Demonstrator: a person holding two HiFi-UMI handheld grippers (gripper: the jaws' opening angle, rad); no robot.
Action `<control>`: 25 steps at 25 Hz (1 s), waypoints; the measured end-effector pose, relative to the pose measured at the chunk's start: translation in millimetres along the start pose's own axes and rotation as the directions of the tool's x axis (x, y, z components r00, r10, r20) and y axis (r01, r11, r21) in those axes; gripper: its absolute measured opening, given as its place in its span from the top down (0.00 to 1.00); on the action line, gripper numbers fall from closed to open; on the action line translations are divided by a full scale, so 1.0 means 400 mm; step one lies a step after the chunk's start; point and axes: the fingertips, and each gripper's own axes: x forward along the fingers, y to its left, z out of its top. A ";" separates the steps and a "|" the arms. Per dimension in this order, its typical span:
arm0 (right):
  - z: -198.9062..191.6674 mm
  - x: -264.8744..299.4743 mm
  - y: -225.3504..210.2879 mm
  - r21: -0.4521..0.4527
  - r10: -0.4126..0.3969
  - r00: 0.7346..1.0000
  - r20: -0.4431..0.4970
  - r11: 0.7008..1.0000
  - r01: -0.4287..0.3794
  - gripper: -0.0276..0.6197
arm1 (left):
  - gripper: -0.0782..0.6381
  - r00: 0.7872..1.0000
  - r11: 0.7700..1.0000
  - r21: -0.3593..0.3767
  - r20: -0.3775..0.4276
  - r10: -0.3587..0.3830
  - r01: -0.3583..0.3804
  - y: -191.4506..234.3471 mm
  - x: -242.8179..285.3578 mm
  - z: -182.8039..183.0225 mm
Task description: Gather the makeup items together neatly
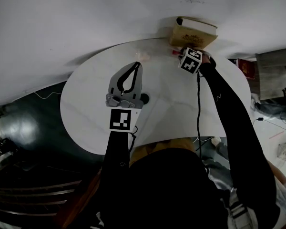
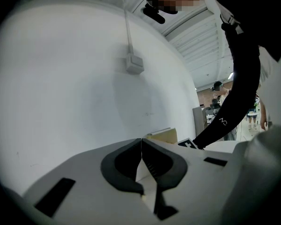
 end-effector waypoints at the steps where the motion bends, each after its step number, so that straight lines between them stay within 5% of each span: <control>1: 0.004 -0.005 0.012 0.004 0.029 1.000 0.003 1.000 -0.029 0.80 | 0.88 1.000 1.000 -0.002 0.000 0.002 -0.002 0.002 -0.001 0.000; 12: 0.008 -0.008 0.046 0.029 0.110 0.993 0.032 0.993 -0.111 0.88 | 0.88 1.000 1.000 0.003 -0.002 -0.008 0.008 -0.001 0.007 -0.002; 19: 0.061 -0.098 0.045 0.140 0.020 0.987 0.161 0.989 -0.043 0.88 | 0.88 1.000 1.000 0.014 0.019 -0.003 0.002 0.002 -0.024 0.017; 25: 0.193 -0.299 0.075 0.366 -0.202 0.890 0.410 0.930 0.042 0.88 | 0.88 0.999 0.999 0.021 0.024 0.026 -0.026 0.020 -0.093 0.024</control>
